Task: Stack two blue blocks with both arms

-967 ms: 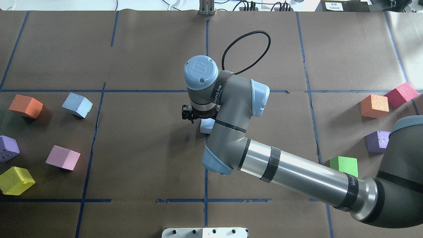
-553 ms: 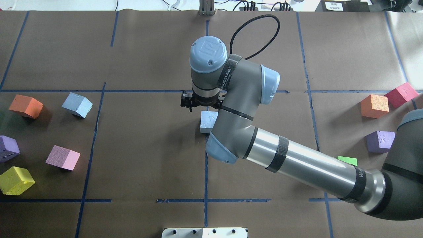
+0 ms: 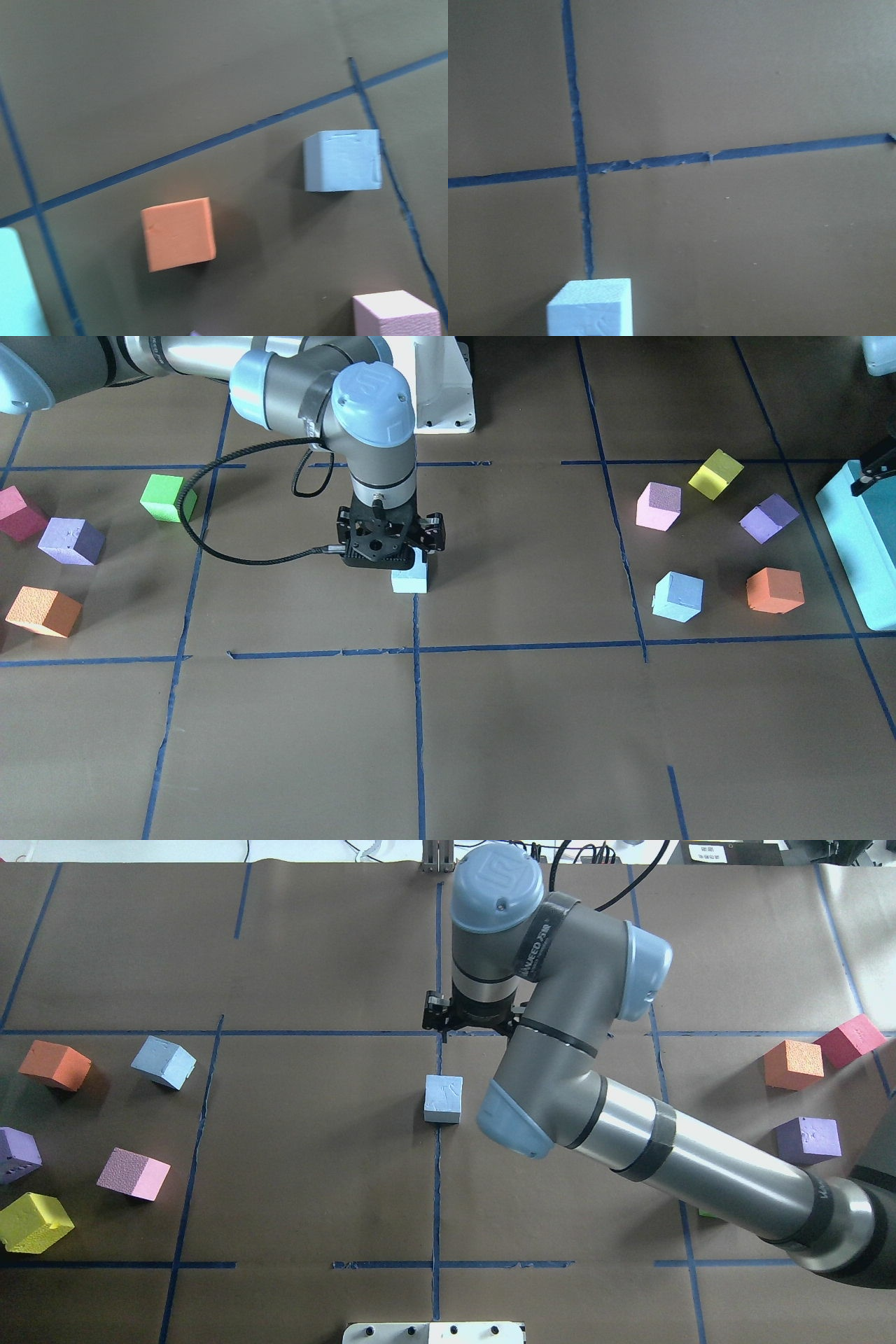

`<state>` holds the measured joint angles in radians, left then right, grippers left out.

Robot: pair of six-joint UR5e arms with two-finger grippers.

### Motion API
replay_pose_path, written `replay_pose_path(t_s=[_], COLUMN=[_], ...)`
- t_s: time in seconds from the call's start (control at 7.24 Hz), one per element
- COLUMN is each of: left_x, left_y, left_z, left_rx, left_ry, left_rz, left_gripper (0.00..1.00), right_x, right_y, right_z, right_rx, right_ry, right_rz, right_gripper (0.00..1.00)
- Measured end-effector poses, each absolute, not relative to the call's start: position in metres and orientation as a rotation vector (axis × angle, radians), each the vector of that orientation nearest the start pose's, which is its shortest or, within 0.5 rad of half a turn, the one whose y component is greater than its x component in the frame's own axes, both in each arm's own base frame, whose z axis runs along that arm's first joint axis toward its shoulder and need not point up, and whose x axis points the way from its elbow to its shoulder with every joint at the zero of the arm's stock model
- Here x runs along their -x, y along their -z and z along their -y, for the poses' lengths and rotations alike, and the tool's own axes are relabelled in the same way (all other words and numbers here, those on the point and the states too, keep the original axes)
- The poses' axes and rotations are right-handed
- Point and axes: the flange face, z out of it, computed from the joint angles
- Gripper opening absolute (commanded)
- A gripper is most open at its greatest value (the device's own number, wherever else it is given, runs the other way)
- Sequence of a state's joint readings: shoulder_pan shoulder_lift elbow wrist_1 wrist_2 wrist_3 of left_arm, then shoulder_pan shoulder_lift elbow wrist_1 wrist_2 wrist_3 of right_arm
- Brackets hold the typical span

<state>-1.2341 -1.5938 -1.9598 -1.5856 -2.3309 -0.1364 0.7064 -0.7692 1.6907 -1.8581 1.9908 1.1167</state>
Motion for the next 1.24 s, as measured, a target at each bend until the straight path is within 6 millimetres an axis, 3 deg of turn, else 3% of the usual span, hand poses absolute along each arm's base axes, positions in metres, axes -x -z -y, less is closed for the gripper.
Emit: replay_pose_path(t_s=[0.28,0.55,0.97,1.24], left_x=[-0.17,-0.223,-0.287,-0.306], left_y=[-0.439,-0.45,-0.468,-0.478], left_z=[0.488,0.499,0.508,0.513], left_rx=[-0.233,-0.238,-0.209,-0.202], left_ry=[-0.349,-0.312,-0.279,-0.276], left_rz=[-0.788,-0.777,-0.805,-0.777], left_gripper=[1.0,1.0,1.0,1.0], right_x=[0.389,0.344,0.325,0.324], right_y=[-0.191,-0.215,-0.228,-0.229], right_z=[0.518,0.518,0.515,0.515], right_rx=[-0.031,-0.053,-0.053,-0.053], right_ry=[-0.036,0.006,0.016,0.015], right_rz=[0.711,0.706,0.714,0.715], right_gripper=[1.0,1.0,1.0,1.0])
